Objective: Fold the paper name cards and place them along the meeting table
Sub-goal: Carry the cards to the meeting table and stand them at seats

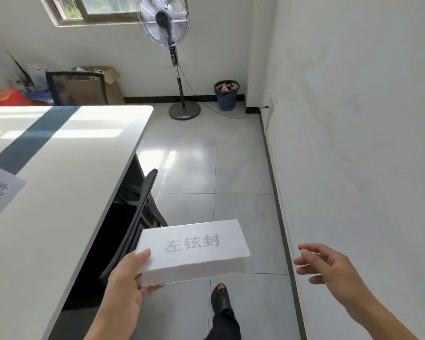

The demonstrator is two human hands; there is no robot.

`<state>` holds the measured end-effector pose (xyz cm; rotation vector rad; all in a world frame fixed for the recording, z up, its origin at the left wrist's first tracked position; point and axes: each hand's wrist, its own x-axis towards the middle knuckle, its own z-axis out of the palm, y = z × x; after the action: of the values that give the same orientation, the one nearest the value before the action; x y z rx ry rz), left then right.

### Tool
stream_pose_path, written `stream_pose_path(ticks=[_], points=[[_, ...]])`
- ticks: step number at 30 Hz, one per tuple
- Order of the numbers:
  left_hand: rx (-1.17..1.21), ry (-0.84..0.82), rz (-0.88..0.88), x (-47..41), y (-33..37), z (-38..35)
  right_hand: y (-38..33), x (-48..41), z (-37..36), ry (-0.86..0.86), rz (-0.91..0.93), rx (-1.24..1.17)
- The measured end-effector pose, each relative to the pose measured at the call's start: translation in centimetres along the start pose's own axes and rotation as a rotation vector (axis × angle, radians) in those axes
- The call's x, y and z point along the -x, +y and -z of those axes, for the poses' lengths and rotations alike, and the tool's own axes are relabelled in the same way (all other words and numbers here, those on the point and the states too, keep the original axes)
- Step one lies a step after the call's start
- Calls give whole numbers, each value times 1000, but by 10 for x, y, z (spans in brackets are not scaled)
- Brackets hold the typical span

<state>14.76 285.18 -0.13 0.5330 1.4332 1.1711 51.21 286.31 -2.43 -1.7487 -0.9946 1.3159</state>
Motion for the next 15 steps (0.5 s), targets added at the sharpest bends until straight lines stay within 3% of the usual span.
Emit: stream_pose_path(ticks=[9, 15], points=[[-95, -80, -57, -217, 142, -114, -120, -186, -12, 81, 10, -44], [-81, -95, -5, -347, 181, -177, -171, -330, -14, 78, -8, -34]])
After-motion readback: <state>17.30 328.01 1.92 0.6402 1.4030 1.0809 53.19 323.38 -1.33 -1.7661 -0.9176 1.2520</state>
